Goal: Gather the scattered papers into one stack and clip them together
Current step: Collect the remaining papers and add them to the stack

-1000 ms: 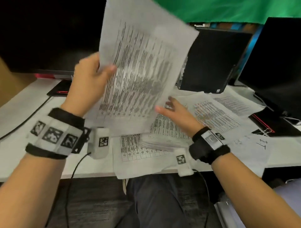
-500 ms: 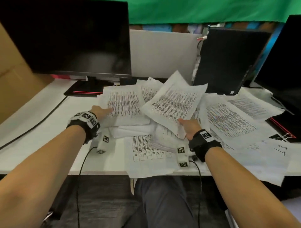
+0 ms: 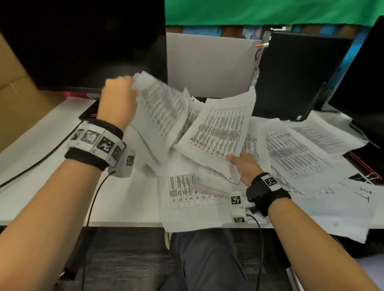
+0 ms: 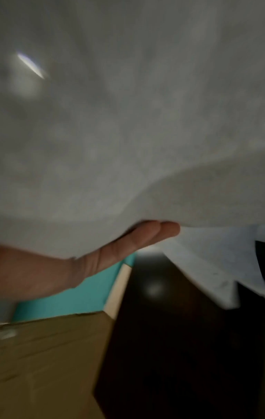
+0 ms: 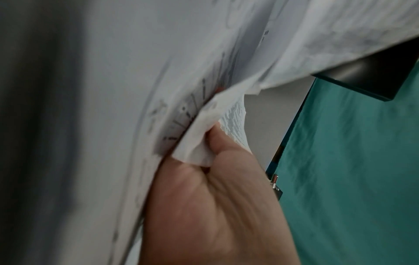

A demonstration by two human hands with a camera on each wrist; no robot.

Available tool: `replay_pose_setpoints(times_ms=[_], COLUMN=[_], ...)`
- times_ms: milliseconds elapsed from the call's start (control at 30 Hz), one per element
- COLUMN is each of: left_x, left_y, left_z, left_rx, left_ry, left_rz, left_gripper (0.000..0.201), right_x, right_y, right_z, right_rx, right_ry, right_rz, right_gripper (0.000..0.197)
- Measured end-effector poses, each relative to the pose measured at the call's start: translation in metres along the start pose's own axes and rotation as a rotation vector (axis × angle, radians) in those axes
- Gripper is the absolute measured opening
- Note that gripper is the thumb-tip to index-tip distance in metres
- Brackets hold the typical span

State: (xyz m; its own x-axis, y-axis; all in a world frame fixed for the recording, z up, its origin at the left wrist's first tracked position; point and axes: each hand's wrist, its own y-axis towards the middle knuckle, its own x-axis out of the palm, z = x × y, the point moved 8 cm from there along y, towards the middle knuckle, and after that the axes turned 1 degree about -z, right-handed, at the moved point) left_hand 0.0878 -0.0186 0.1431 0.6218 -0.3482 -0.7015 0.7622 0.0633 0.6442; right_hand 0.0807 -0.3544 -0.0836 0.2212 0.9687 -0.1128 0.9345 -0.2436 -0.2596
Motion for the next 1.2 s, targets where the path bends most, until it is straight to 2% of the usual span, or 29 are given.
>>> replay_pose_setpoints(times_ms=[133, 200, 267, 367, 467, 500, 567, 600, 633, 667, 767, 800, 833, 933, 967, 1067, 1133, 1200], left_x=[-0.072, -0.082, -0.069, -0.010, 0.066, 0.086, 0.117, 0.128, 0.139, 0.151, 0.172, 0.172, 0.173, 0.169, 0.169, 0.152, 0.137, 0.113], left_y=[0.021, 0.030, 0.034, 0.025, -0.010, -0.026, -0.055, -0.066, -0.076, -0.086, -0.106, -0.109, -0.110, -0.118, -0.119, -0.113, -0.109, -0.101], left_z=[0.014, 0.013, 0.011, -0.007, -0.023, -0.026, -0.029, -0.030, -0.031, -0.032, -0.030, -0.026, -0.022, -0.008, -0.008, -0.016, -0.022, -0.020], left_rx=[0.057, 0.043, 0.009, -0.182, -0.435, -0.526, -0.618, -0.626, -0.627, -0.637, -0.624, -0.611, -0.597, -0.611, -0.599, -0.565, -0.586, -0.550], left_ry=[-0.113, -0.185, -0.320, -0.573, -0.871, -0.922, -0.897, -0.836, -0.774, -0.731, -0.656, -0.639, -0.634, -0.732, -0.744, -0.802, -0.998, -1.172], left_rz=[0.265, 0.289, 0.210, -0.002, -0.282, -0.354, -0.435, -0.475, -0.533, -0.609, -0.801, -0.834, -0.853, -0.923, -0.948, -0.932, -0.925, -0.913], left_gripper=[0.029, 0.030, 0.020, 0.024, 0.012, 0.018, 0.022, 0.023, 0.020, 0.022, 0.032, 0.033, 0.032, 0.023, 0.019, 0.021, 0.043, 0.065], right_x=[0.001, 0.003, 0.003, 0.005, 0.001, 0.002, 0.004, 0.002, -0.001, 0.000, 0.005, 0.006, 0.009, 0.013, 0.013, 0.019, 0.030, 0.047], right_y=[0.000, -0.002, -0.003, -0.007, 0.000, -0.004, -0.016, -0.018, -0.016, -0.016, -0.006, 0.001, -0.006, -0.018, -0.016, -0.026, -0.039, -0.052], right_z=[0.001, 0.000, -0.001, -0.002, 0.006, 0.003, -0.006, -0.007, -0.006, -0.006, 0.001, 0.003, -0.004, -0.014, -0.012, -0.026, -0.044, -0.067], right_rx=[0.008, 0.006, 0.015, 0.056, 0.094, 0.097, 0.104, 0.104, 0.108, 0.112, 0.117, 0.094, 0.086, 0.120, 0.135, 0.110, 0.053, -0.036], right_ry=[0.008, -0.002, -0.003, -0.004, -0.003, 0.000, 0.010, 0.028, 0.061, 0.103, 0.248, 0.240, 0.208, 0.069, 0.048, 0.113, 0.165, 0.166], right_rz=[-0.037, -0.058, -0.087, -0.098, -0.074, -0.079, -0.069, -0.060, -0.031, -0.031, -0.096, -0.133, -0.154, -0.176, -0.192, -0.276, -0.372, -0.472], right_gripper=[0.026, 0.024, 0.022, 0.023, 0.074, 0.080, 0.063, 0.053, 0.051, 0.054, 0.096, 0.100, 0.094, 0.049, 0.041, 0.037, 0.039, 0.042])
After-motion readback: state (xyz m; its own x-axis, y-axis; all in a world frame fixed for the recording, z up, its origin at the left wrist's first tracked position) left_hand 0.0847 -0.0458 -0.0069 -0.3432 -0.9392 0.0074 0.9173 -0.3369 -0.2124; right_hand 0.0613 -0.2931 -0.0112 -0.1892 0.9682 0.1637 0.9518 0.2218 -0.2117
